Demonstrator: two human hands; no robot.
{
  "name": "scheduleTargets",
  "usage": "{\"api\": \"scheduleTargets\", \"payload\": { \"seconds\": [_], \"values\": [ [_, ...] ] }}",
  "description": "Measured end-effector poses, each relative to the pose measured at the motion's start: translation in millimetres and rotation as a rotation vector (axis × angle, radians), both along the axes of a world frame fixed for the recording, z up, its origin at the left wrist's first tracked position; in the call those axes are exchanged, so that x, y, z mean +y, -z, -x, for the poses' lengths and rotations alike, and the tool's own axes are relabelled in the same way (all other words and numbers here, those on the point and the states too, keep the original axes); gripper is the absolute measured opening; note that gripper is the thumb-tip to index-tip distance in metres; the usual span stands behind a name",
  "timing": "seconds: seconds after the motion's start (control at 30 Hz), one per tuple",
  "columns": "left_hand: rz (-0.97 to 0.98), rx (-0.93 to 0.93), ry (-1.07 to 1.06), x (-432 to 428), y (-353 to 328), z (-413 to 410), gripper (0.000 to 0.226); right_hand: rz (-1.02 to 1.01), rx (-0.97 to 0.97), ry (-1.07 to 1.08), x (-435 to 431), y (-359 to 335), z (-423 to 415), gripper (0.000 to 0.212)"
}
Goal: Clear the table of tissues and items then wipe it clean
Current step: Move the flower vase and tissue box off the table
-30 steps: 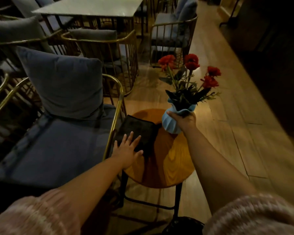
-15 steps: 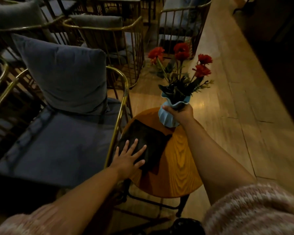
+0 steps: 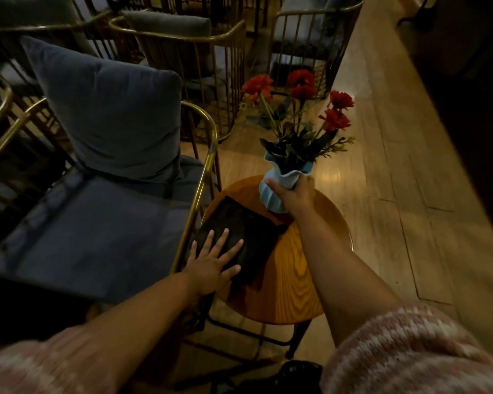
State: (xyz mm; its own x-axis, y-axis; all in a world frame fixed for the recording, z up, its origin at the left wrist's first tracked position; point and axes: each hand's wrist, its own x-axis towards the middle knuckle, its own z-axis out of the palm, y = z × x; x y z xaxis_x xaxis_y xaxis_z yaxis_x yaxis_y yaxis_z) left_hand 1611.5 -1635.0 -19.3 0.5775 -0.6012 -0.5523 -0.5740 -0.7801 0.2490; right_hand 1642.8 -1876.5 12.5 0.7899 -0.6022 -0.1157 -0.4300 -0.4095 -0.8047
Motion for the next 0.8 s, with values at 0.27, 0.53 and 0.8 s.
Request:
{"api": "scheduleTargets", "payload": {
  "seconds": [0.27,0.53,0.8],
  "values": [
    [0.135,-0.150,-0.153,24,-32,18,0.073,0.037,-0.020,0.250,63,1,63,0.082],
    [0.100,-0.256,-0.444,195,-61,85,0.089,0.288,-0.065,-0.436,242,1,126,0.086],
    [0.136,-0.414,-0.957,422,-82,242,0.055,0.331,-0.203,-1.000,465,-24,193,0.082]
  ]
}}
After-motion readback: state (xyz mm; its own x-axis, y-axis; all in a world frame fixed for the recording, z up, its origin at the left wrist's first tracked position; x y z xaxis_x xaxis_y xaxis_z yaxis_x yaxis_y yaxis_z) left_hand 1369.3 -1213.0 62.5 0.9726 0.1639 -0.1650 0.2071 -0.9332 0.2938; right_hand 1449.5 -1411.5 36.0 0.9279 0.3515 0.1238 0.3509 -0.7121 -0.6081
